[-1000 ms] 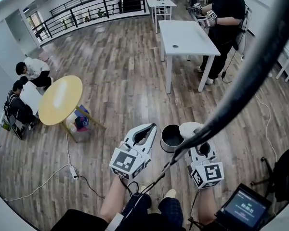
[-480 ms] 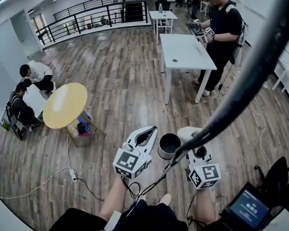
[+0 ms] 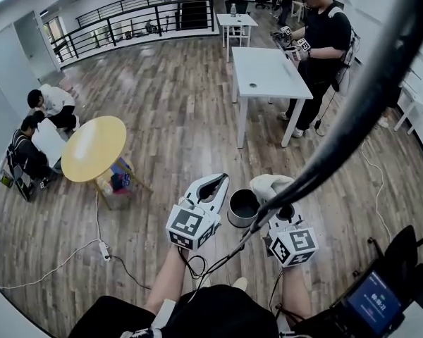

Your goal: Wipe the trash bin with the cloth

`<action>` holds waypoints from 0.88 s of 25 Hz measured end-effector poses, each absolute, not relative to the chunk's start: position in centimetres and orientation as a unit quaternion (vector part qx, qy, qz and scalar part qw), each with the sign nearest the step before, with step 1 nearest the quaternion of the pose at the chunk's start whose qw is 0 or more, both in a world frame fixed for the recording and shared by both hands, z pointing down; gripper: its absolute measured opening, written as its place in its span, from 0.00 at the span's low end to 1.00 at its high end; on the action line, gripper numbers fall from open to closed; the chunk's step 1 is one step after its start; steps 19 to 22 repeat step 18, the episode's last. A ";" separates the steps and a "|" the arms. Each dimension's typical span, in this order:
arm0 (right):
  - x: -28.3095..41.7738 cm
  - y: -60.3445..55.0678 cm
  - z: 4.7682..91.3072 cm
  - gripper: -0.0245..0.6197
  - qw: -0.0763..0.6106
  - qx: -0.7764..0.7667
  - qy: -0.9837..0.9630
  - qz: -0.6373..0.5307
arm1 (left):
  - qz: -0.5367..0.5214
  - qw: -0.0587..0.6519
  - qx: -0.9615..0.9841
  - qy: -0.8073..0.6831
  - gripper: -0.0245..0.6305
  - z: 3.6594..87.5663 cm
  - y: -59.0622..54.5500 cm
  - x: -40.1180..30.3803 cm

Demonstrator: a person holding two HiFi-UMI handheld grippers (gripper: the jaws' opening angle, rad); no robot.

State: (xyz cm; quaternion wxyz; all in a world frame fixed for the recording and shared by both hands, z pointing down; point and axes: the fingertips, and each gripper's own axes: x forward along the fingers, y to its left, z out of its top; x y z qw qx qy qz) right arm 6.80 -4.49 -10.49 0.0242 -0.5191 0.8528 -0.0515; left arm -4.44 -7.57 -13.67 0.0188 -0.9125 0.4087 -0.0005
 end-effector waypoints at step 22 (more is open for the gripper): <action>5.7 -3.5 -11.1 0.18 0.027 -0.523 0.850 -0.045 | 0.003 0.018 -0.915 0.404 0.03 -13.6 -6.7 -5.1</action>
